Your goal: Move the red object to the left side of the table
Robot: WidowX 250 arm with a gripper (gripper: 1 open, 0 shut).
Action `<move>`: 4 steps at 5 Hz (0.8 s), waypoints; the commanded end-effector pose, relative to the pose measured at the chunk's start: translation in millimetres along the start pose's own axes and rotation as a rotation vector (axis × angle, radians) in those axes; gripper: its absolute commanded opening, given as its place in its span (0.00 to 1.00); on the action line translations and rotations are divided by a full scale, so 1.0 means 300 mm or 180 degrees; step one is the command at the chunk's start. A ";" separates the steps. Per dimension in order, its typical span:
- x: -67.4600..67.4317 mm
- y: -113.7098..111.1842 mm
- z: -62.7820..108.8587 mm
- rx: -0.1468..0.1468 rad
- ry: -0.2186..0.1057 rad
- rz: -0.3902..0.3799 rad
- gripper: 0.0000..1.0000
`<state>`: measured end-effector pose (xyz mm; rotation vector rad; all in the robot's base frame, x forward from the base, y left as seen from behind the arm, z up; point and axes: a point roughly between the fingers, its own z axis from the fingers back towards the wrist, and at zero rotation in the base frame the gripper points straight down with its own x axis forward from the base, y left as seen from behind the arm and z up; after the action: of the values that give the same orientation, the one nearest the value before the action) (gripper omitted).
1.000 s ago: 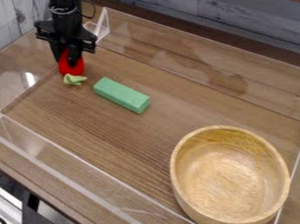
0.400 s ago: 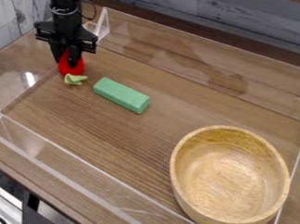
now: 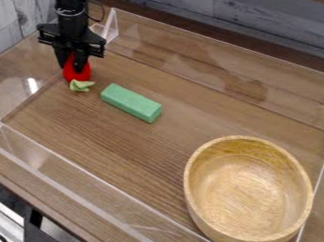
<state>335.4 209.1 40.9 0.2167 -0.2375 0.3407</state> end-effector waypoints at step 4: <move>0.010 0.000 0.016 0.0046 -0.0022 0.0133 0.00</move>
<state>334.1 208.7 38.7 0.2200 -0.2255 0.3796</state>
